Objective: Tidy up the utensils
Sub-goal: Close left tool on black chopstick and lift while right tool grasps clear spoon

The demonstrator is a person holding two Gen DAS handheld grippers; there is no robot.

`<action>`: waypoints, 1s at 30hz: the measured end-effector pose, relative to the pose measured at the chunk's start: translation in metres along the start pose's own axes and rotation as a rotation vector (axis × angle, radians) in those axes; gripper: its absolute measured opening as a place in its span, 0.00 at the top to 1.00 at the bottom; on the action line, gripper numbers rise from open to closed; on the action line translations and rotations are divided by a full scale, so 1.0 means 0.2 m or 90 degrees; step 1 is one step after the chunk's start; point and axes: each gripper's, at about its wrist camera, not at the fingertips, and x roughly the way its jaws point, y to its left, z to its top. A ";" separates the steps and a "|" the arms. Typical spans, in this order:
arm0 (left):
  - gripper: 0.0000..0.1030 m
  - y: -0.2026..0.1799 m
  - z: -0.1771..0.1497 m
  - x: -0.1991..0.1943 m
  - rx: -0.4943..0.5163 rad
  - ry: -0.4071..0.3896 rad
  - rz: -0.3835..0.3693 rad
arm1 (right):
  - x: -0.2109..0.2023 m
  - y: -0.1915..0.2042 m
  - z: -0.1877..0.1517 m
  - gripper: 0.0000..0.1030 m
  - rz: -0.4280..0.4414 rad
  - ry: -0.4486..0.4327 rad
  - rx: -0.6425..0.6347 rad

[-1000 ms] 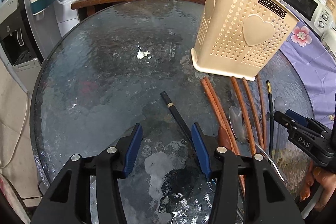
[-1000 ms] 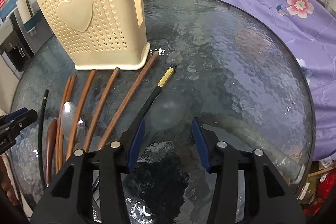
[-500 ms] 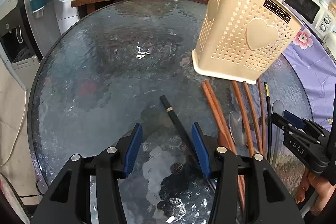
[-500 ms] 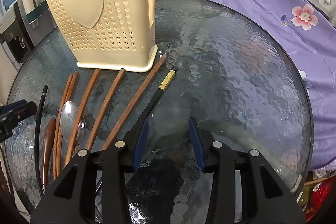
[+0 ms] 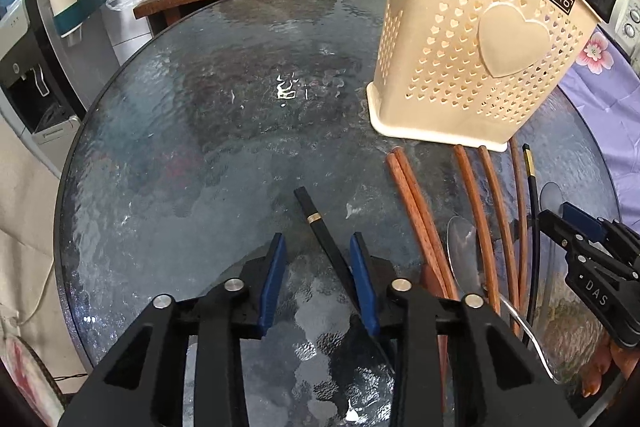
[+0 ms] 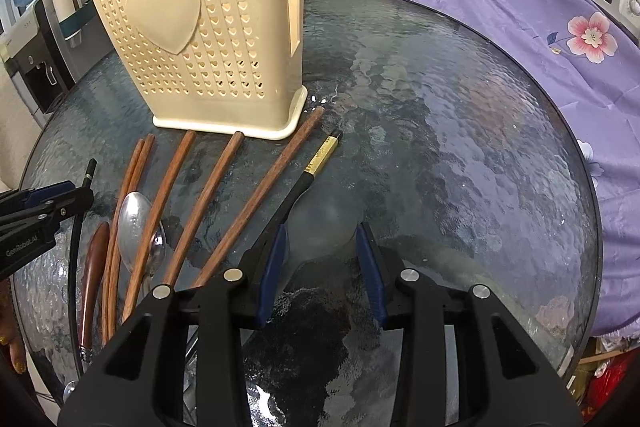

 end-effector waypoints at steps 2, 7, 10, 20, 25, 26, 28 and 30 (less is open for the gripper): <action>0.75 -0.01 0.00 0.00 0.002 0.003 -0.001 | 0.01 0.00 0.01 0.64 0.001 0.000 -0.004; 0.86 -0.05 0.03 0.02 0.002 0.005 0.003 | 0.02 0.00 0.01 0.64 0.004 -0.007 -0.007; 0.87 -0.04 0.04 0.03 -0.008 0.003 -0.003 | 0.02 -0.01 0.02 0.64 0.006 -0.011 -0.005; 0.92 -0.01 0.05 0.02 -0.061 -0.016 -0.047 | 0.01 -0.05 -0.01 0.65 0.025 -0.041 0.011; 0.93 -0.02 0.07 -0.05 -0.065 -0.050 -0.066 | -0.09 -0.08 0.01 0.65 0.038 -0.090 0.009; 0.93 -0.03 0.08 -0.07 -0.065 -0.056 -0.068 | -0.11 -0.08 0.01 0.65 0.041 -0.100 0.008; 0.93 -0.04 0.09 -0.11 -0.062 -0.070 -0.072 | -0.15 -0.09 0.01 0.65 0.048 -0.119 0.010; 0.93 -0.05 0.09 -0.14 -0.059 -0.082 -0.076 | -0.19 -0.10 0.01 0.65 0.054 -0.137 0.009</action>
